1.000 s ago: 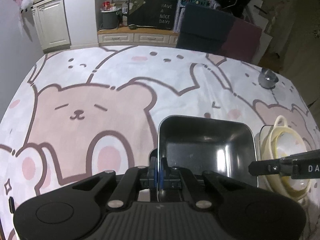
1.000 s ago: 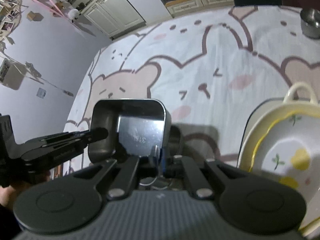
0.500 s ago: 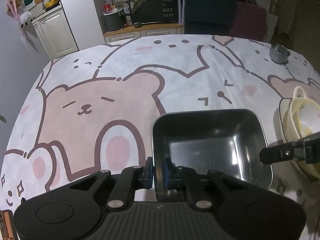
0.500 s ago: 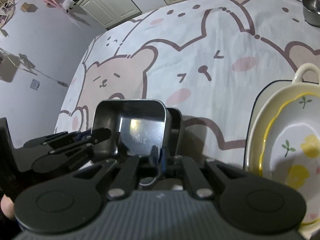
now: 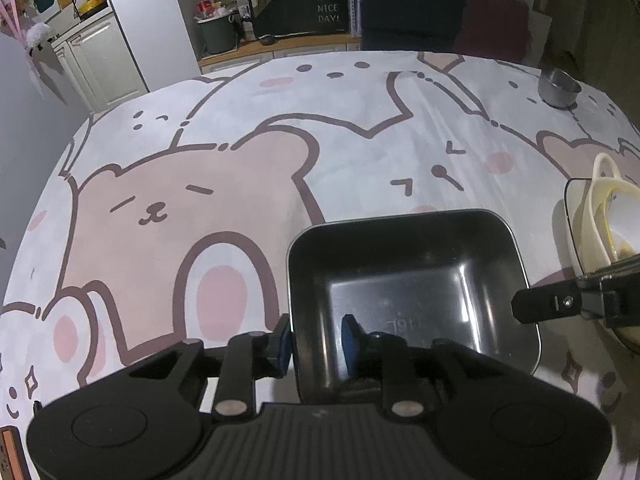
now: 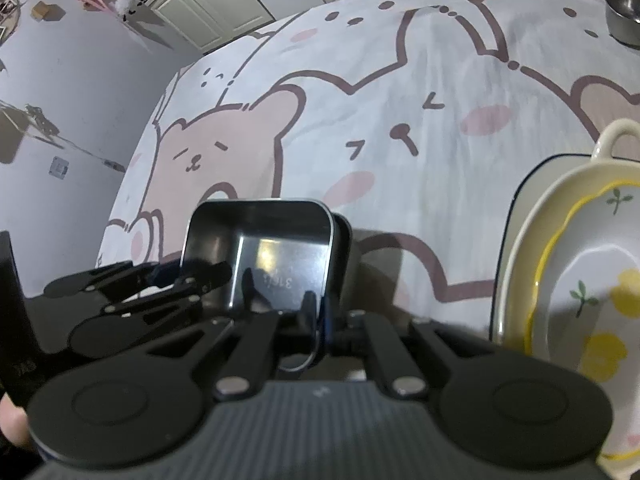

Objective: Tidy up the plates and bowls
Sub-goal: 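Lift the steel rectangular tray and carry it toward the bowl stack, then lower the steel rectangular tray and open both grippers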

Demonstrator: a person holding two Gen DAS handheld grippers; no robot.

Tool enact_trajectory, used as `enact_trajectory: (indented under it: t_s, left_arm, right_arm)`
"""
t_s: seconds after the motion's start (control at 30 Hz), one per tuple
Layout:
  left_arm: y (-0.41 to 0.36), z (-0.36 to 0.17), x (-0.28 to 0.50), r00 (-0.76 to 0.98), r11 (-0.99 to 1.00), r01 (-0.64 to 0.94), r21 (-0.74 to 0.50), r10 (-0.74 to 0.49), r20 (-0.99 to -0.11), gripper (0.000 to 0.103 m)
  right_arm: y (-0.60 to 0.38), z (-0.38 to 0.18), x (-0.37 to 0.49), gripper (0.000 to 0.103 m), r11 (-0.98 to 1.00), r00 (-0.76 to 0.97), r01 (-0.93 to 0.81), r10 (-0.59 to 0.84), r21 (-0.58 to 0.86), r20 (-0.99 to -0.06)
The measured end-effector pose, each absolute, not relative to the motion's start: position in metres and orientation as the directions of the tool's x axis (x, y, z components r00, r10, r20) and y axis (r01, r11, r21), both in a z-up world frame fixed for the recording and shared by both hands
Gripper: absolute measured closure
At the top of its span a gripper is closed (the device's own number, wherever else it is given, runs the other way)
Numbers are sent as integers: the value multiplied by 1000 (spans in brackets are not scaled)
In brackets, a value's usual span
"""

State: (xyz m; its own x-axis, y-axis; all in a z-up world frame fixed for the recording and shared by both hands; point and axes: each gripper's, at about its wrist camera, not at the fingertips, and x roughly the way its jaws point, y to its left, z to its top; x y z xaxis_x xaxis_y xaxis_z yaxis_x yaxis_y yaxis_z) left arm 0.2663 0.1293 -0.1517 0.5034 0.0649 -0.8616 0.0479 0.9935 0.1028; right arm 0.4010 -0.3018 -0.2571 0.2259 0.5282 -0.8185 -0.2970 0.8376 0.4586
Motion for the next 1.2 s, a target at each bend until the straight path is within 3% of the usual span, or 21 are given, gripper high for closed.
enact_trajectory:
  t_s: [0.2, 0.33, 0.7, 0.73, 0.8, 0.87, 1.2]
  left_arm:
    - [132, -156, 268, 489, 997, 45, 68, 37, -872, 77]
    - [134, -157, 269, 489, 998, 36, 51, 27, -872, 77]
    - [141, -156, 269, 485, 1000, 8, 1, -3, -874, 74]
    - [142, -156, 269, 486, 1000, 5, -3, -5, -874, 73]
    - [144, -153, 267, 490, 1000, 1, -17, -16, -872, 57]
    - [145, -150, 264, 494, 1000, -3, -31, -25, -869, 48]
    - [153, -131, 249, 531, 998, -46, -43, -12, -847, 23]
  right_arm:
    - [-302, -258, 401, 95, 847, 239, -301, 511, 437, -826]
    - [-298, -256, 398, 83, 847, 245, -325, 505, 420, -828]
    - [-298, -245, 394, 76, 848, 271, -358, 495, 391, -825]
    - [-299, -245, 394, 75, 847, 270, -358, 497, 394, -824]
    - [-300, -244, 395, 71, 845, 273, -360, 501, 396, -821]
    - [-302, -242, 394, 64, 844, 281, -367, 502, 392, -818]
    - [-301, -238, 387, 50, 835, 326, -441, 491, 329, -808]
